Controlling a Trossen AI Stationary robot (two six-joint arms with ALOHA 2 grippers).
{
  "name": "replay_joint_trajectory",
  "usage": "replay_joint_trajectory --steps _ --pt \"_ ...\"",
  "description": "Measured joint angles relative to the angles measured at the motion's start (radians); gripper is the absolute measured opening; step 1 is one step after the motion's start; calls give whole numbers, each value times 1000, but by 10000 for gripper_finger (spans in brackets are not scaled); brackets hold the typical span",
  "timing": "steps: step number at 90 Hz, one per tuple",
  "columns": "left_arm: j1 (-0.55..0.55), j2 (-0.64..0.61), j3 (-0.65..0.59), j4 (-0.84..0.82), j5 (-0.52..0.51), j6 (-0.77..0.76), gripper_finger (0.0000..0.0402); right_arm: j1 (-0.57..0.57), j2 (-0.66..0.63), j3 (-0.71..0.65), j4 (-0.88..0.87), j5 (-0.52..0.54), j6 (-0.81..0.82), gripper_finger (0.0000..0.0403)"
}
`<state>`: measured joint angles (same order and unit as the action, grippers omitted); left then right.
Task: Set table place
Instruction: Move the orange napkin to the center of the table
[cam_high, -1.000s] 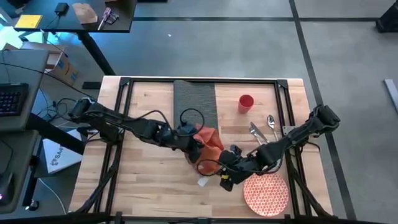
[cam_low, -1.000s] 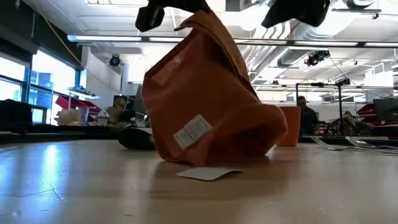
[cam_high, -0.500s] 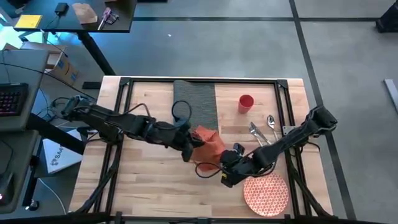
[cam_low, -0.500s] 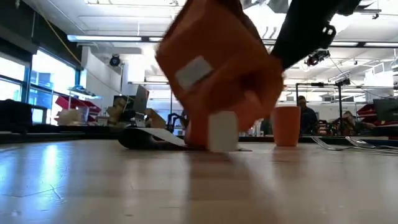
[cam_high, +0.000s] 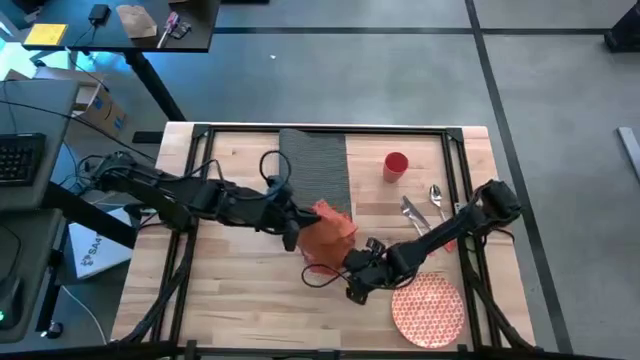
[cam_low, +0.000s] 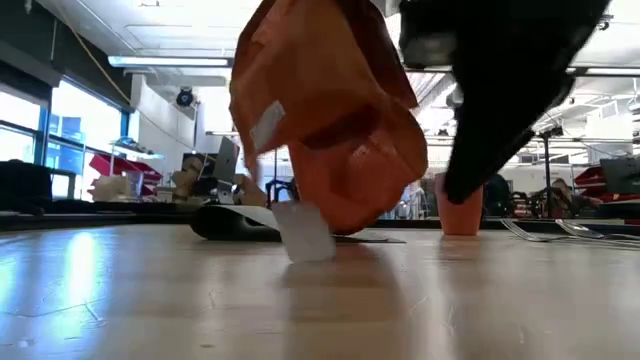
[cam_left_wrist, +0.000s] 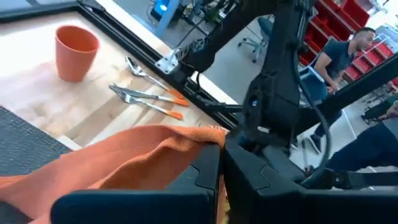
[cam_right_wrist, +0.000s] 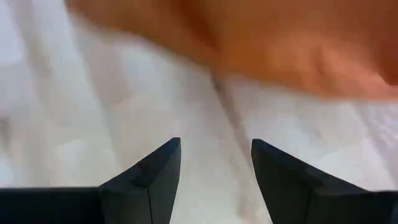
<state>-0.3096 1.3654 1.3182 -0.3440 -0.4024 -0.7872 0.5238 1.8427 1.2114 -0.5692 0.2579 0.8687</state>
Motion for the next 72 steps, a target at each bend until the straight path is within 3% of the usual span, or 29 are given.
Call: replay_joint_trajectory --steps 18,46,72 --pt "-5 -6 0 -8 -11 -4 0 53 -108 0 -30 53 31 180" --pt "-8 -6 -1 6 -9 -5 0 60 -217 1 12 387 -88 181" --pt "-17 -6 -1 5 -9 -21 0 11 -222 43 132 438 -261 181"
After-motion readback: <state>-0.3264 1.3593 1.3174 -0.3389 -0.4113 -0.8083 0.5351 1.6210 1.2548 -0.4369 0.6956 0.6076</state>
